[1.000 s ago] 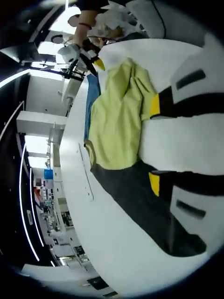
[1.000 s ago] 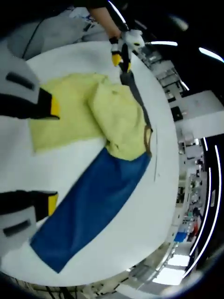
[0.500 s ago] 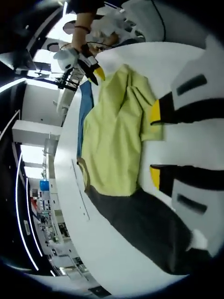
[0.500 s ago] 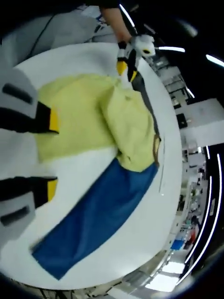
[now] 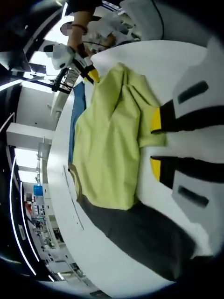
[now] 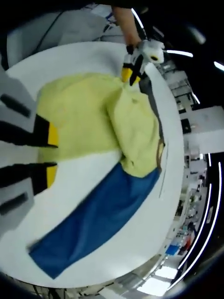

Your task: Fold the garment on the visible template until the final outline fits inside the template.

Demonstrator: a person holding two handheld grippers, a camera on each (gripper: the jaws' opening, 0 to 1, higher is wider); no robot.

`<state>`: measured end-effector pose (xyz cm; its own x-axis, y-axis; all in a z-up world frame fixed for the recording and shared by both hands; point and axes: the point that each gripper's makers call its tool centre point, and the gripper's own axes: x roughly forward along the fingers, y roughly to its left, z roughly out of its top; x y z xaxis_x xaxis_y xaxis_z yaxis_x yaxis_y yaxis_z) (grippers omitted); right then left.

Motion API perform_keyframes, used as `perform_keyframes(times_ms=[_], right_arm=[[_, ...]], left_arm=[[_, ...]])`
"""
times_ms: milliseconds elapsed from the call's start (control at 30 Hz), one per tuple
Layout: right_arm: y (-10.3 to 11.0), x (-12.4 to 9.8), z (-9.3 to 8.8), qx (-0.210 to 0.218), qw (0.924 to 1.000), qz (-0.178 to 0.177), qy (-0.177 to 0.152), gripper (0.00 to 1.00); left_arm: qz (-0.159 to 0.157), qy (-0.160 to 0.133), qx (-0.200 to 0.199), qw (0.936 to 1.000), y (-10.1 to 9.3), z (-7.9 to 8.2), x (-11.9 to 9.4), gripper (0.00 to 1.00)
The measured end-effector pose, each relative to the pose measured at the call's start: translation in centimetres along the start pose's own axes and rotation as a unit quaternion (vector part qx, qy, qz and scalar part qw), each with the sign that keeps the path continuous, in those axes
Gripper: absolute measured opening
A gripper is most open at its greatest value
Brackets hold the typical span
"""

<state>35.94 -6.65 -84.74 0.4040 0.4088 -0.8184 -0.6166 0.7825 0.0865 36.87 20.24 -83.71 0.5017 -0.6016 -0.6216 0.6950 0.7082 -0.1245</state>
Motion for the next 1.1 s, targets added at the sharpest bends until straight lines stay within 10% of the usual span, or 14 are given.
perform_keyframes(times_ms=[1100], right_arm=[[-0.5, -2.7, -0.2, -0.019, 0.9995, -0.018, -0.02, 0.0]], left_arm=[[0.001, -0.007, -0.045, 0.999, -1.3, 0.2, -4.0, 0.01]])
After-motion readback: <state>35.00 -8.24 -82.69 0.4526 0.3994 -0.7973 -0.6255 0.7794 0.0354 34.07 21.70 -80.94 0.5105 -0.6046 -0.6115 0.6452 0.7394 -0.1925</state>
